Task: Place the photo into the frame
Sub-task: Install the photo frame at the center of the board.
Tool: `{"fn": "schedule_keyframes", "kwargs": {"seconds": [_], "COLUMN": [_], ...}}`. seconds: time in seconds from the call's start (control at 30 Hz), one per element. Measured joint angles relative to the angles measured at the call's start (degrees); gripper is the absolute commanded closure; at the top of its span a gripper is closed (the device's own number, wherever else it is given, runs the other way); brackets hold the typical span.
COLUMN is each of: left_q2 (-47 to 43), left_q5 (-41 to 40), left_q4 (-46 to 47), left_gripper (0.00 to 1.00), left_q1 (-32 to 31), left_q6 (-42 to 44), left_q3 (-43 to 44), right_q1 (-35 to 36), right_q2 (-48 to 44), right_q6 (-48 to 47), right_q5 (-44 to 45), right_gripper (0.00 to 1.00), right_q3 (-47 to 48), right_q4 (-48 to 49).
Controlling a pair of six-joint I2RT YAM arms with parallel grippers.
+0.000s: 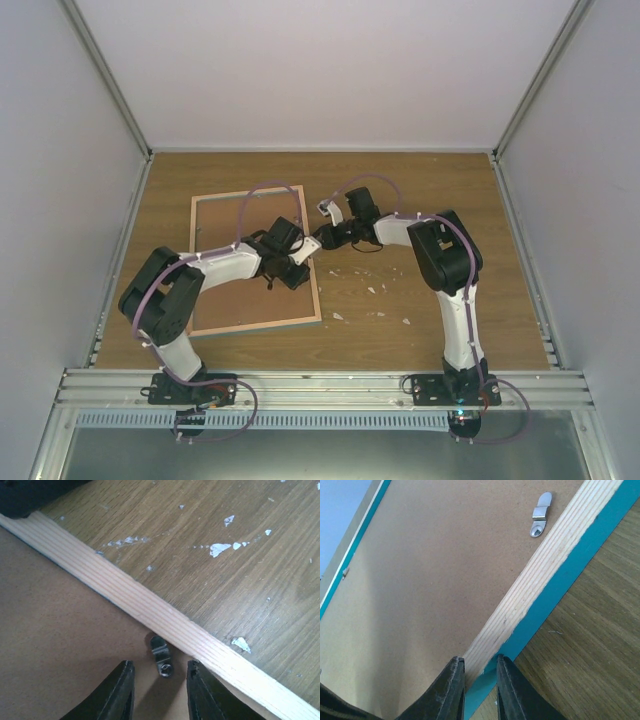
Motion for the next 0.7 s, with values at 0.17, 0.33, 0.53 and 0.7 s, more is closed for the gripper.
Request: {"fn": "schedule_keyframes", "kwargs": {"seconds": [0.17, 0.33, 0.53, 0.7], "left_q2": [0.1, 2.0, 5.4, 6.1], "left_q5": [-3.3, -8.9, -14.5, -14.2], "left_q4": [-0.1, -1.4, -1.9, -2.6], "left_gripper": [0.70, 0.83, 0.89, 0.90], "left_q1": [-1.5, -3.0, -3.4, -3.4], "left_q6": [-1.5, -5.2, -12.2, -14.8], "left_q3": [0.3, 2.6, 6.6, 7.9], "right_q1": [-0.1, -0.2, -0.3, -0.3], "right_q2": [0.0, 0.0, -0.1, -0.3], "right_q6": [0.3, 0.7, 1.5, 1.7], "right_q5": [-0.4, -0.6, -0.7, -0.6], "right_gripper": [0.87, 0.92, 0.96, 0.96], "right_q3": [-0.2, -0.3, -0.9, -1.3], "right_q4": [0.3, 0.5, 1.4, 1.9]}}
